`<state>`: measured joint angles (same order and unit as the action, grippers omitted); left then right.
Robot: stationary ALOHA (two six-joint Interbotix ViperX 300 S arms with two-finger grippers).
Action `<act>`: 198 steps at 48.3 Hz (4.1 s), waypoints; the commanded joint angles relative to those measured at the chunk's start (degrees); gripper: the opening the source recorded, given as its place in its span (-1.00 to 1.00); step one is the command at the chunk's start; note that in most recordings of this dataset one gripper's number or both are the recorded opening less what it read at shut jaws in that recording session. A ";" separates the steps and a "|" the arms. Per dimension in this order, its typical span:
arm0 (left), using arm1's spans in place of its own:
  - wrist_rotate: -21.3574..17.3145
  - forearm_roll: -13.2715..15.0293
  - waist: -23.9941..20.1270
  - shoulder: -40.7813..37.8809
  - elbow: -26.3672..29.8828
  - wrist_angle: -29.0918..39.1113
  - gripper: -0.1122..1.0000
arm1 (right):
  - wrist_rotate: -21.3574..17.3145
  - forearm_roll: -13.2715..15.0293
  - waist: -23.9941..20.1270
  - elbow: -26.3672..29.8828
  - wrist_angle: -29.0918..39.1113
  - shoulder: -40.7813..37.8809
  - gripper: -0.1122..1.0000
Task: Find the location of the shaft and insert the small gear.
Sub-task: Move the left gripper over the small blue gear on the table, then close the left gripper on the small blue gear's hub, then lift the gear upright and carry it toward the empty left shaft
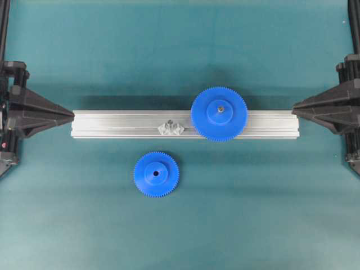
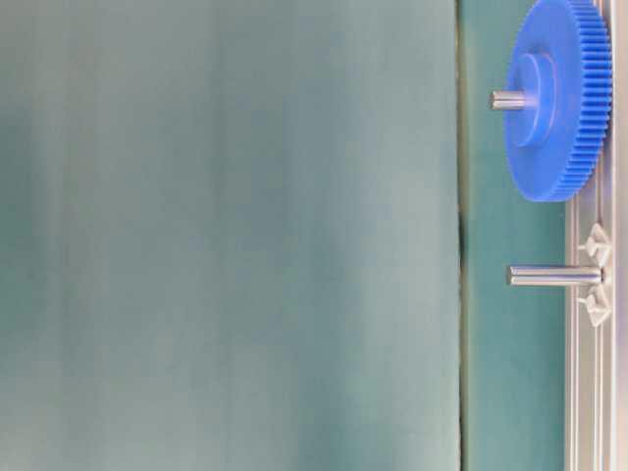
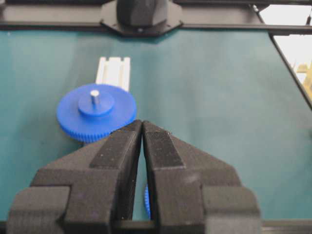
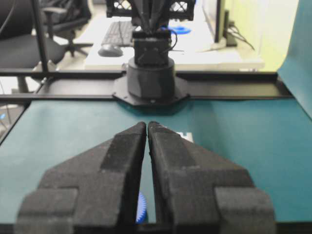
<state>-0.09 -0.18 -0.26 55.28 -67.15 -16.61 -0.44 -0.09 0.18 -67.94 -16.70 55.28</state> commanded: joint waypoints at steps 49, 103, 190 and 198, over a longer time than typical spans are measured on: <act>4.31 -0.70 6.42 -44.56 24.35 21.01 -0.81 | -2.72 -0.62 5.71 4.66 31.46 -0.35 -0.70; 3.69 -0.79 7.38 -62.23 35.07 26.02 0.86 | -2.99 -0.62 5.71 2.64 35.42 3.78 -0.70; -1.58 -1.05 2.37 -51.50 41.57 37.18 0.35 | -3.78 -0.97 5.71 1.14 35.24 6.86 -0.70; -4.92 -1.05 -0.26 -51.42 42.19 37.18 0.35 | -4.57 -0.97 5.71 0.97 35.33 6.86 -0.70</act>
<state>-4.13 -1.05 0.35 2.11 -26.63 20.83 -4.39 -0.88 5.71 -67.59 18.90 62.58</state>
